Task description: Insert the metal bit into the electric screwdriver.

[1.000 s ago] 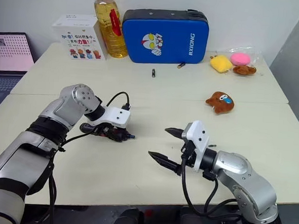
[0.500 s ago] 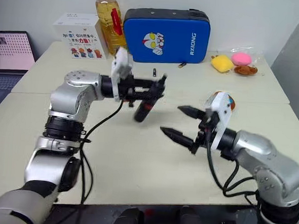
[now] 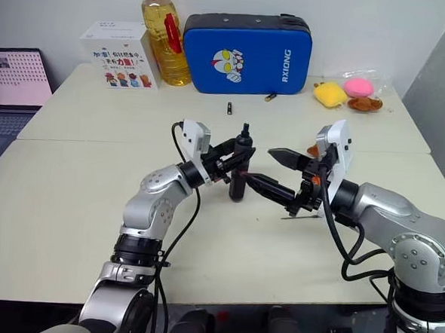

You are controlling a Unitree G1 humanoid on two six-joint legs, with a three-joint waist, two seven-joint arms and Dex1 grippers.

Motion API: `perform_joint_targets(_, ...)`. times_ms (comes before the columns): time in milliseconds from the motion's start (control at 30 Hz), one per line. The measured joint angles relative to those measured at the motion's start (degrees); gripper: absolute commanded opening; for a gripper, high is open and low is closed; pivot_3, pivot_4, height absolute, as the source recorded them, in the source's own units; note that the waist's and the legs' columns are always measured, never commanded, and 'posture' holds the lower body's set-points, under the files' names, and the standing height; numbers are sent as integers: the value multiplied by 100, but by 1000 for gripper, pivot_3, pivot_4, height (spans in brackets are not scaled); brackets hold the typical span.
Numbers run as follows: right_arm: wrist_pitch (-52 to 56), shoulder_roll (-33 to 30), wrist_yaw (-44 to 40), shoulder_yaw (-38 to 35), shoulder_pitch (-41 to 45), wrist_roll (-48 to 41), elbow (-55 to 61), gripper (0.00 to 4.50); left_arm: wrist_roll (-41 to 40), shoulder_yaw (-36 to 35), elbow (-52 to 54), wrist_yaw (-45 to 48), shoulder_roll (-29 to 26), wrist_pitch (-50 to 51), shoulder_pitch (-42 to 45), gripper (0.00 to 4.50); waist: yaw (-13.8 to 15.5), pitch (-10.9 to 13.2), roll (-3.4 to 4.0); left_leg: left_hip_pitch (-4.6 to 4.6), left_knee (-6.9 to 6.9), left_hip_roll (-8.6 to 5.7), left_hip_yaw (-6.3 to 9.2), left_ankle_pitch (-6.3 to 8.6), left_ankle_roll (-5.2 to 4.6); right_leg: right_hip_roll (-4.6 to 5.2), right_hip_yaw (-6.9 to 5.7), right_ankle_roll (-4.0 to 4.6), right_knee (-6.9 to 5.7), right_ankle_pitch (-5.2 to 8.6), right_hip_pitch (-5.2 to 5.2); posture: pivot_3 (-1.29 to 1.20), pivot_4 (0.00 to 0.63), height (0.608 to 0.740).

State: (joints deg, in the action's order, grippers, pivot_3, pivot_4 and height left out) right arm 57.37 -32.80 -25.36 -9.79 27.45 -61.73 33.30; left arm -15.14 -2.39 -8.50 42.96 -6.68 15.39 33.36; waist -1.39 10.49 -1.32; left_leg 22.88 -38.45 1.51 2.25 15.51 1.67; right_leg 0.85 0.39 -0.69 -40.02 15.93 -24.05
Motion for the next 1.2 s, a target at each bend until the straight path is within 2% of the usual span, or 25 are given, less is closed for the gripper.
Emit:
perform_joint_targets(300, -99, -129, -92, 75, -179, 36, -2, 4500, -205, 101, 660, 97, -538, -33, -510, 1682, -22, -4, 2, -29, 6, 0, -4, 0, -1, -16, 5, 0, 3, 0, 21, 0, 150, 740)
perform_joint_targets(467, -161, -545, -358, 295, -164, 378, -40, 4500, -286, 158, 784, 130, -738, 78, -565, 1682, -24, -4, 2, -78, 25, -2, -8, 1, -1, -21, 9, 0, 17, 1, 61, 0, 150, 740)
perform_joint_targets(567, -360, -1098, -857, 644, -77, 931, -195, 4500, -294, 175, 795, 124, -768, 94, -565, 1682, -25, -4, 2, -95, 36, -1, -18, 1, -2, -25, 19, -1, 25, 2, 70, 0, 150, 740)
perform_joint_targets(667, -920, -2152, -1908, 1542, 274, 1990, -671, 4500, -301, 197, 778, 123, -797, 71, -563, 1682, -30, -3, 5, -109, 41, 4, -29, 3, -4, -33, 25, -1, 38, 2, 77, 0, 150, 740)
perform_joint_targets(700, -1377, -2422, -2467, 2057, 478, 2643, -1120, 4500, -300, 204, 742, 115, -795, 27, -559, 1682, -35, -4, 3, -112, 44, 9, -31, 3, -4, -37, 27, 0, 41, 1, 79, 0, 150, 740)
perform_joint_targets(733, -1441, -2448, -2548, 2145, 502, 2743, -1189, 4500, -300, 207, 734, 111, -790, 23, -553, 1682, -37, -4, 3, -112, 43, 11, -32, 3, -4, -39, 28, 0, 42, 1, 79, 0, 150, 740)
perform_joint_targets(900, -2572, -2496, -3991, 3576, 1067, 4323, -2339, 4500, -287, 277, 669, 4, -717, -114, -549, 1682, -45, -4, 4, -114, 46, 12, -41, 4, -5, -38, 40, 3, 43, -1, 77, 0, 150, 740)
perform_joint_targets(1033, -3046, -2247, -4684, 3934, 1650, 4975, -2925, 4500, -288, 309, 779, -22, -736, -211, -674, 1682, -36, -5, 4, -114, 46, 15, -37, 4, -5, -37, 37, 4, 46, -2, 77, 0, 150, 740)
perform_joint_targets(1200, -3482, -1830, -4980, 4270, 1734, 5624, -3612, 4500, -309, 309, 914, -120, -747, -233, -807, 1682, -19, -5, 3, -113, 45, 13, -35, 3, -4, -28, 35, 5, 46, -2, 78, 0, 150, 740)
